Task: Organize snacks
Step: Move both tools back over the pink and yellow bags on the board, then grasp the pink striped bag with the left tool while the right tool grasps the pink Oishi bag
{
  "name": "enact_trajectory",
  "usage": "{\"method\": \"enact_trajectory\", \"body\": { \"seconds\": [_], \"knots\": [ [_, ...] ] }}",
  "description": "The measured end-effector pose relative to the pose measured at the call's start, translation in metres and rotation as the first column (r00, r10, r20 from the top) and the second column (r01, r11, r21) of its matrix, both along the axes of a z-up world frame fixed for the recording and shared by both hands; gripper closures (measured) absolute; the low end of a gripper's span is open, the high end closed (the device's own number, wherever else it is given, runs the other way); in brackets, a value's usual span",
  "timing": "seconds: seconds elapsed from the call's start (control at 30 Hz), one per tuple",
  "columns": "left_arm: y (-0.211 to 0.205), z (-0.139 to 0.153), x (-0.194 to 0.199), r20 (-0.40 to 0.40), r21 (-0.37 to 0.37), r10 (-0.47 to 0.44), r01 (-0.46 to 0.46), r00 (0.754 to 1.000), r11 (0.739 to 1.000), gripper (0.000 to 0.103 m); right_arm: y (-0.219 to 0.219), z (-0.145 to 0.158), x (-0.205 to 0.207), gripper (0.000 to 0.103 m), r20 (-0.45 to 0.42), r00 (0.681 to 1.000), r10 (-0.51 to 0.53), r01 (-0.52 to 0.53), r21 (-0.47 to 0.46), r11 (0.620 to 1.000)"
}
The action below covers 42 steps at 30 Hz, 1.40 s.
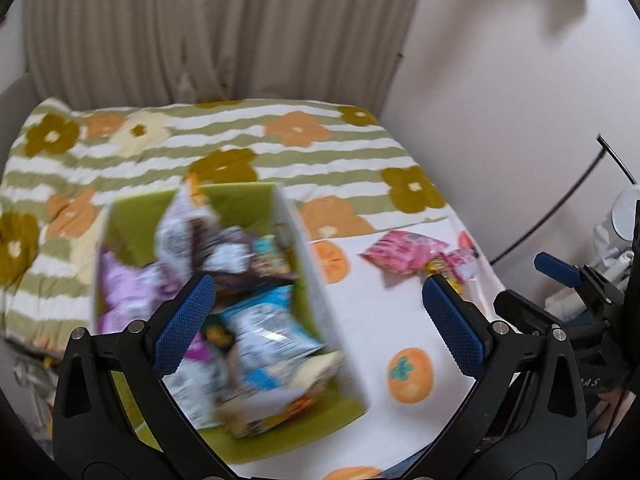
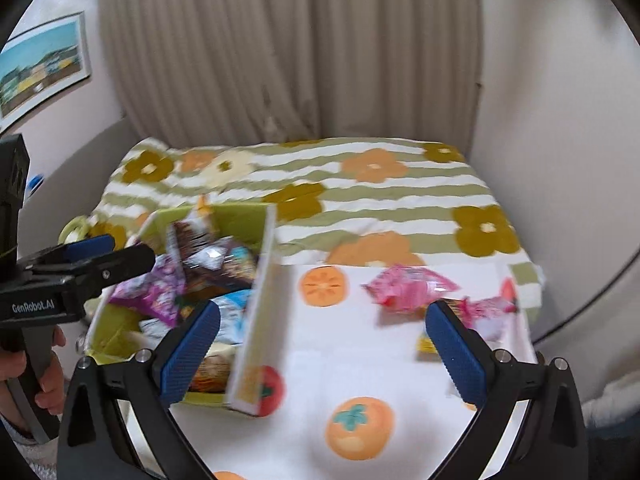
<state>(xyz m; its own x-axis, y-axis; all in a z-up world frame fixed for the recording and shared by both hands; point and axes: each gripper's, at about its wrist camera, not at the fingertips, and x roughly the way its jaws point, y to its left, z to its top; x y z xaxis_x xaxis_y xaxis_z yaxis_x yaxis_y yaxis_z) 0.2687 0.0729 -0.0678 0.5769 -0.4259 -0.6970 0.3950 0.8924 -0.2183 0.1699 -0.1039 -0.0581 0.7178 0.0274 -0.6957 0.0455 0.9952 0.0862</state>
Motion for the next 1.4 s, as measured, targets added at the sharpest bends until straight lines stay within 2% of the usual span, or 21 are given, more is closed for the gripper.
{"method": "enact_trajectory", "body": {
  "seconds": [0.1, 0.23, 0.33, 0.5, 0.57, 0.6, 0.7, 0.83, 1.1, 1.3, 1.37, 1.4],
  "knots": [
    [-0.035, -0.003, 0.008, -0.001, -0.004, -0.038, 0.038, 0.999, 0.999, 0.000, -0.035, -0.002, -0.001, 0.001, -0.008, 0.998, -0.056, 0.056, 0.001, 0.998],
    [-0.087, -0.015, 0.023, -0.011, 0.029, -0.064, 0.064, 0.998, 0.998, 0.000, -0.084, -0.014, 0.003, 0.001, -0.046, 0.992, -0.118, 0.118, -0.007, 0.993],
    [-0.125, -0.029, 0.037, -0.052, 0.043, -0.096, 0.098, 0.994, 0.994, 0.000, -0.118, -0.024, 0.007, 0.001, -0.077, 0.987, -0.139, 0.140, -0.001, 0.990],
    [-0.188, -0.058, 0.063, -0.125, 0.117, -0.160, 0.174, 0.979, 0.978, 0.000, -0.167, -0.047, 0.019, 0.001, -0.133, 0.979, -0.155, 0.159, 0.016, 0.987],
    [-0.215, -0.075, 0.073, -0.151, 0.173, -0.197, 0.222, 0.969, 0.960, 0.000, -0.182, -0.058, 0.024, 0.001, -0.157, 0.975, -0.157, 0.163, 0.028, 0.986],
    [-0.224, -0.083, 0.077, -0.159, 0.202, -0.214, 0.244, 0.964, 0.949, 0.000, -0.189, -0.064, 0.027, 0.001, -0.168, 0.973, -0.157, 0.164, 0.033, 0.986],
    [-0.254, -0.111, 0.088, -0.192, 0.326, -0.260, 0.312, 0.946, 0.892, 0.000, -0.207, -0.083, 0.037, 0.001, -0.202, 0.968, -0.147, 0.157, 0.034, 0.987],
    [-0.279, -0.142, 0.102, -0.227, 0.450, -0.307, 0.379, 0.924, 0.808, 0.000, -0.223, -0.111, 0.052, 0.001, -0.259, 0.959, -0.113, 0.127, 0.038, 0.991],
    [-0.312, -0.179, 0.114, -0.259, 0.565, -0.417, 0.487, 0.871, 0.666, 0.000, -0.238, -0.149, 0.079, 0.001, -0.327, 0.943, -0.067, 0.098, 0.080, 0.992],
    [-0.326, -0.202, 0.120, -0.306, 0.564, -0.460, 0.548, 0.833, 0.618, 0.003, -0.245, -0.168, 0.092, 0.002, -0.372, 0.926, -0.070, 0.106, 0.078, 0.991],
    [-0.328, -0.208, 0.121, -0.326, 0.557, -0.467, 0.566, 0.822, 0.608, 0.018, -0.247, -0.173, 0.096, 0.003, -0.381, 0.922, -0.067, 0.108, 0.086, 0.990],
    [-0.330, -0.211, 0.122, -0.328, 0.566, -0.463, 0.564, 0.823, 0.601, 0.018, -0.248, -0.176, 0.098, 0.004, -0.387, 0.920, -0.065, 0.107, 0.089, 0.990]
  ]
}}
